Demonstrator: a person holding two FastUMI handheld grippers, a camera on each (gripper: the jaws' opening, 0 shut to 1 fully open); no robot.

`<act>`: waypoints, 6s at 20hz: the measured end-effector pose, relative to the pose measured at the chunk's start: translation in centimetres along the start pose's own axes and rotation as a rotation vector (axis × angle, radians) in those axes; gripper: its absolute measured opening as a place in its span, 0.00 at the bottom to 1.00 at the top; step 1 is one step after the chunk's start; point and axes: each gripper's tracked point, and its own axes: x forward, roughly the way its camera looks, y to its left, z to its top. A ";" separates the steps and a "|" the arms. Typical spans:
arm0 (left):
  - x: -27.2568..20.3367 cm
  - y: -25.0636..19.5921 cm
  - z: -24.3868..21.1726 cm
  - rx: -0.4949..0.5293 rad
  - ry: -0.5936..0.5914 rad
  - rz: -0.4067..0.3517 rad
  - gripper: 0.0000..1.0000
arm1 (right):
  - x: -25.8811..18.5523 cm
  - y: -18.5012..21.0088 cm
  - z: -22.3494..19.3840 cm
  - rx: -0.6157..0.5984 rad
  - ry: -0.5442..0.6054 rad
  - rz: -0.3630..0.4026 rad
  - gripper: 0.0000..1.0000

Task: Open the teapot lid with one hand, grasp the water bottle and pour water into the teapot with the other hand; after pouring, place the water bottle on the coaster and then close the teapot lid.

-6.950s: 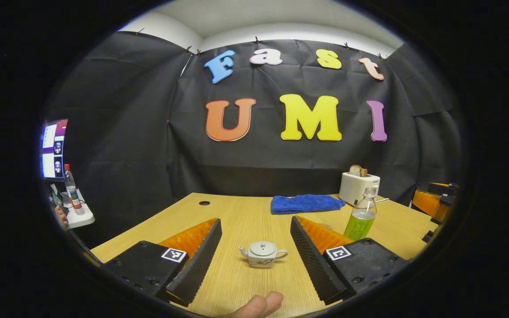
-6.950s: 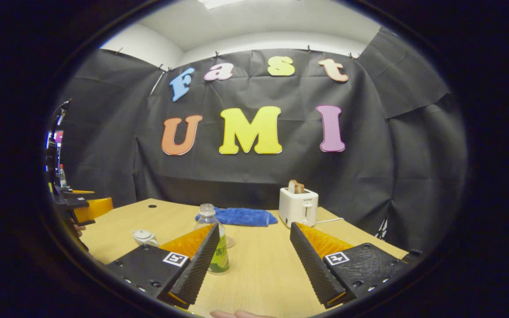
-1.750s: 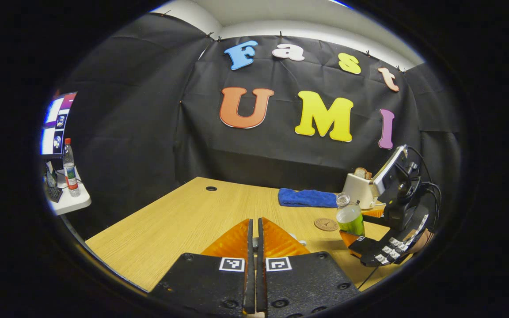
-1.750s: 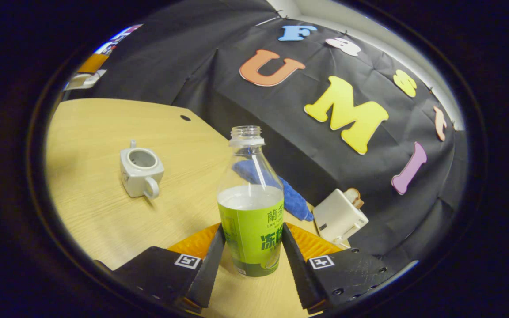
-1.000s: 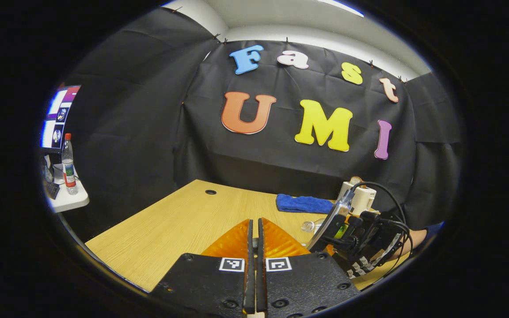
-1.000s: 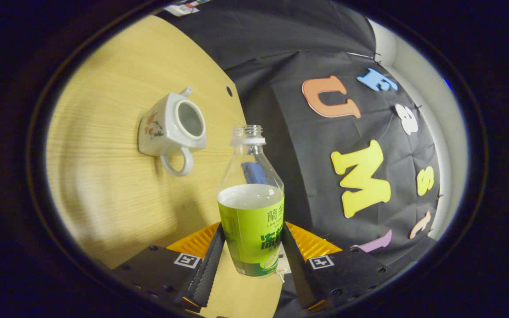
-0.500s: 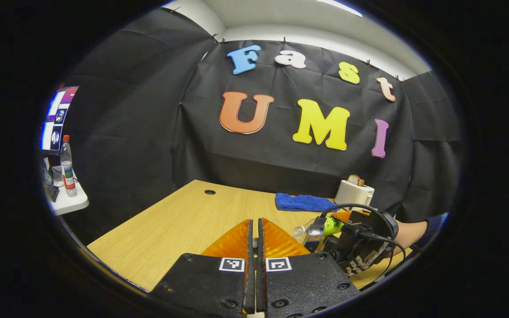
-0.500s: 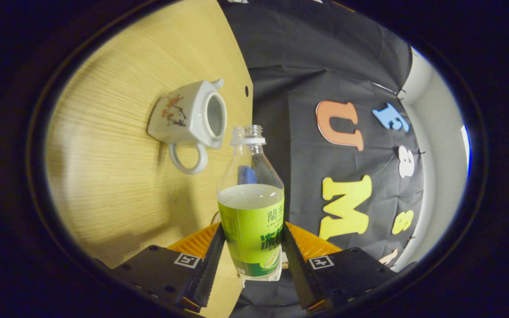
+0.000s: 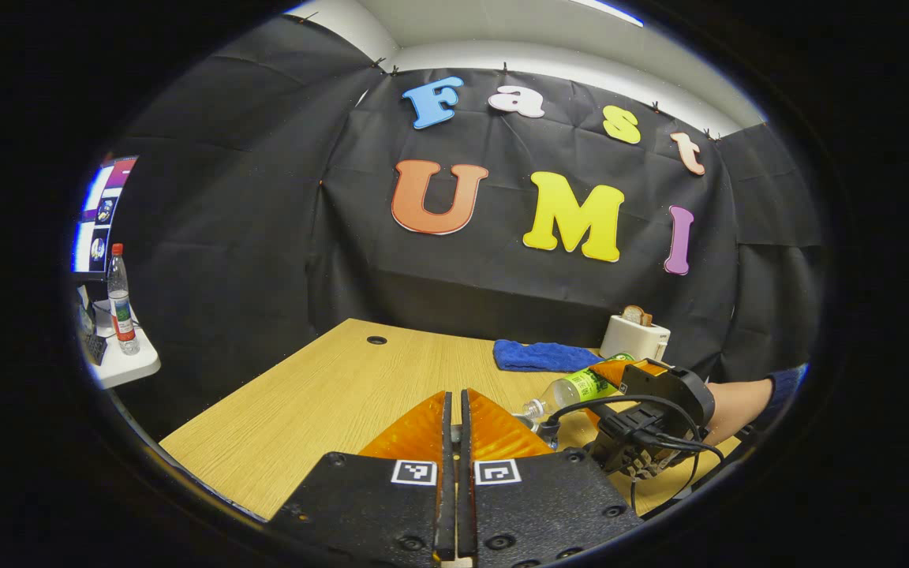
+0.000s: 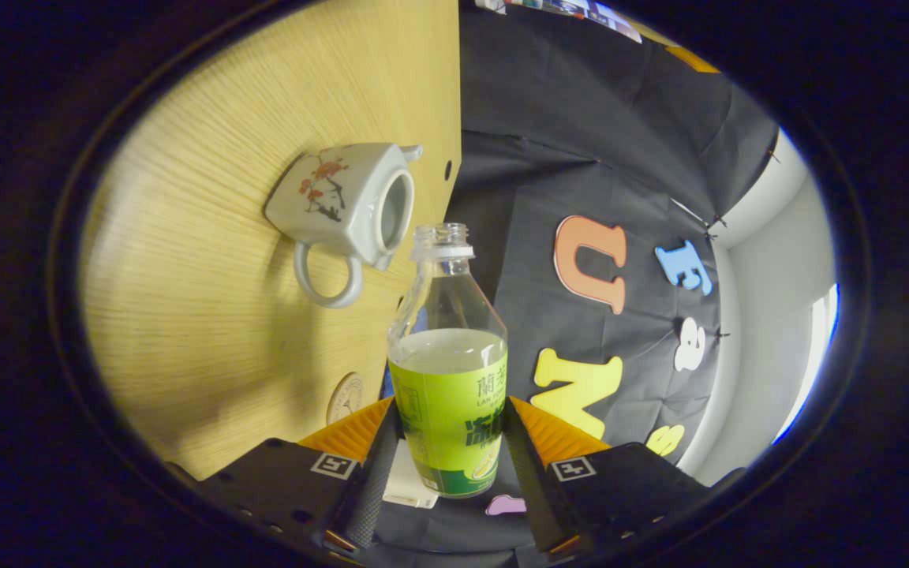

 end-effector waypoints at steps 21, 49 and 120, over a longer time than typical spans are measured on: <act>-0.2 -0.2 -0.2 0.048 0.012 -0.025 0.04 | 0.2 -5.2 0.7 -0.304 -0.055 -0.245 0.74; -0.3 -0.4 -0.7 0.090 0.043 -0.037 0.03 | -0.6 -5.0 1.3 -0.242 -0.099 -0.320 0.75; 4.8 -6.1 -6.3 0.076 0.133 -0.036 0.04 | -1.4 5.2 -11.2 1.850 0.041 0.322 0.94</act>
